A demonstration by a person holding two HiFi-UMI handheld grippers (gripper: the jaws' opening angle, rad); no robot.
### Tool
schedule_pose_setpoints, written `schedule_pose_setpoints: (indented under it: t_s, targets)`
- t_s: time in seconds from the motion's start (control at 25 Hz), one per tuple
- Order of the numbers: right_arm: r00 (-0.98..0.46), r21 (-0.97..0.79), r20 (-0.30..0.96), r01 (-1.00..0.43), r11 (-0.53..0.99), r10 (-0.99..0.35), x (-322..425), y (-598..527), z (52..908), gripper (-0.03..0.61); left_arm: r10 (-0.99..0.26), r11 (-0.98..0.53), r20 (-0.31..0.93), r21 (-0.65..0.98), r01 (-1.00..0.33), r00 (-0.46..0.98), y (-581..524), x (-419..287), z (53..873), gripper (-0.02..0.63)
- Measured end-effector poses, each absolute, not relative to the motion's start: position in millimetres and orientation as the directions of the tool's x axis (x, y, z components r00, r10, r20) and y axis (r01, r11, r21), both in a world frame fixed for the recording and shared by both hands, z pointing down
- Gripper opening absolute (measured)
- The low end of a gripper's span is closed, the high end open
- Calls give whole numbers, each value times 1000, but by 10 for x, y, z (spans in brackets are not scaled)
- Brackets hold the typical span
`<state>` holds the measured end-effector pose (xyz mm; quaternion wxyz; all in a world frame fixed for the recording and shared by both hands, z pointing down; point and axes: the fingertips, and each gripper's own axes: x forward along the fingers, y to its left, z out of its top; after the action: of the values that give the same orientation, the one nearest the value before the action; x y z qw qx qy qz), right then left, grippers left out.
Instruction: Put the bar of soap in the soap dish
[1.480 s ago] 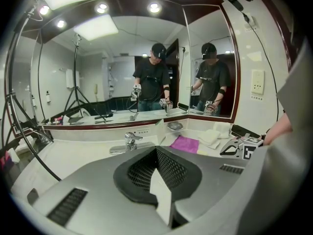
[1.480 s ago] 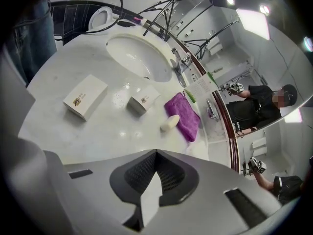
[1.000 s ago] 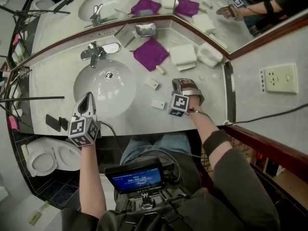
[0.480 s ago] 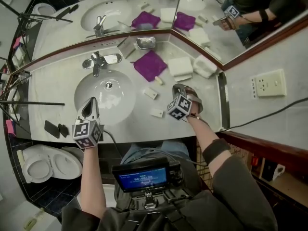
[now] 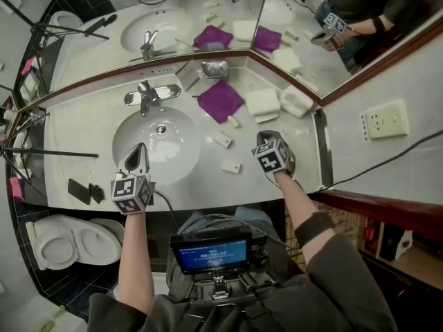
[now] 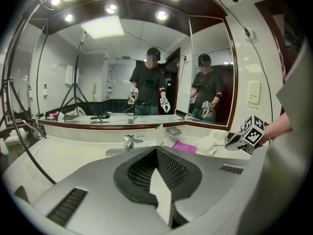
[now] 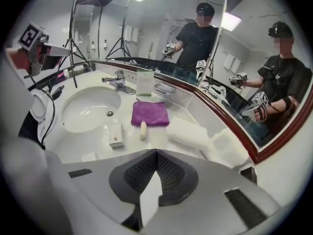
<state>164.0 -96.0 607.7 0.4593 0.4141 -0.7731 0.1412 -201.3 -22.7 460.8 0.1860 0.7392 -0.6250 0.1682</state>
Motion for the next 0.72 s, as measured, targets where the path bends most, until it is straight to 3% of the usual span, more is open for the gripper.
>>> schedule_pose_setpoints:
  t_s: [0.72]
  targets:
    - [-299, -176, 810, -945, 277, -504, 2157, -721, 6107, 18, -859, -198, 468, 72, -978, 208, -242, -1952, 4635, 1]
